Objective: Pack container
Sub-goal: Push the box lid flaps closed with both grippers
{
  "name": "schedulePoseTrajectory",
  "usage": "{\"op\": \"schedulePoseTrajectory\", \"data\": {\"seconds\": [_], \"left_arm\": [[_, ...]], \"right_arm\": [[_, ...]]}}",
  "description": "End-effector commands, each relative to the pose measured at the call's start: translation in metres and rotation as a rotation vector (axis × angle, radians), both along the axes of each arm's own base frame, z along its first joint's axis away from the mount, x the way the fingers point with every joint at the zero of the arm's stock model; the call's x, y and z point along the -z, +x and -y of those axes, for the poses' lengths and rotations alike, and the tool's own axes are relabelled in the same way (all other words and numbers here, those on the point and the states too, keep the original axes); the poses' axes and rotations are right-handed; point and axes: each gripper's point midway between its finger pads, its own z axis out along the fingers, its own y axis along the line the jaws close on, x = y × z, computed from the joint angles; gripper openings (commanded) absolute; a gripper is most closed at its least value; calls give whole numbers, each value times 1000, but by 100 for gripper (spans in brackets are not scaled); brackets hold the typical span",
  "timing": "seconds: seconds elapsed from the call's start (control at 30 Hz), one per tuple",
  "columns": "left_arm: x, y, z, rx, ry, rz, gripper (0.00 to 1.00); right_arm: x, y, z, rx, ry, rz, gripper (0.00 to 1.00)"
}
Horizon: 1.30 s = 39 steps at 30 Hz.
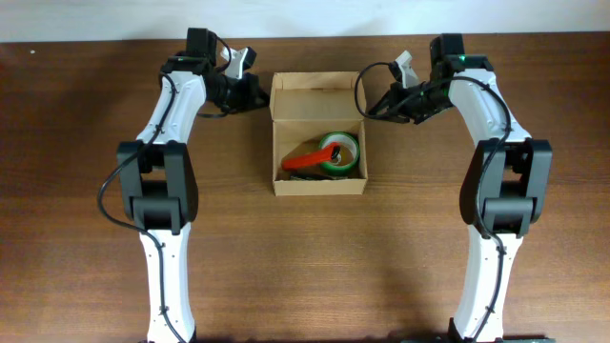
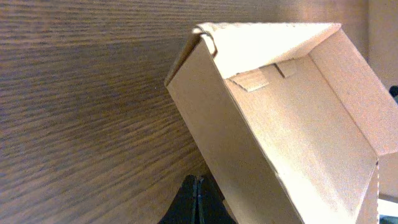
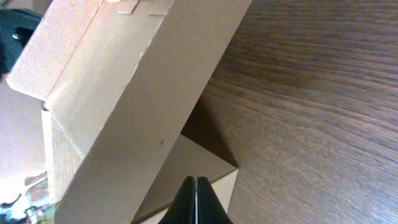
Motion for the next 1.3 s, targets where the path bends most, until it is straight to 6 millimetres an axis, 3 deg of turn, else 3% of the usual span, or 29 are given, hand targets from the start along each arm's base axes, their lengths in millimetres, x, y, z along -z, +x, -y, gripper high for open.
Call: {"op": "schedulePoseTrajectory", "data": {"seconds": [0.0,0.13,0.23,0.53,0.8,0.9,1.03,1.1,1.27], "left_arm": [[27,-7,9,1,-58,-85,2],[27,-2,14,-9,-69,-76,2],[18,4,23,10,-120,-38,2],[-33,16,46,119,-307,112,2],[-131,21,52,222,-357,355,2],[-160,6,52,264,-359,400,2],[-189,-37,52,360,-315,428,2],[-189,-57,54,406,-283,408,2],[-168,-100,56,505,-200,296,2]], "right_arm": [[8,3,-6,8,52,-30,3],[10,3,-17,-13,116,-33,4],[-11,7,-38,-63,243,28,3],[-47,13,-51,-98,358,78,4],[-110,17,-42,-147,223,197,3],[-124,8,-40,-174,202,206,4],[-137,-2,-35,-193,146,211,4],[-145,-3,-34,-191,122,227,4],[-169,-16,-25,-189,34,268,4]]}}
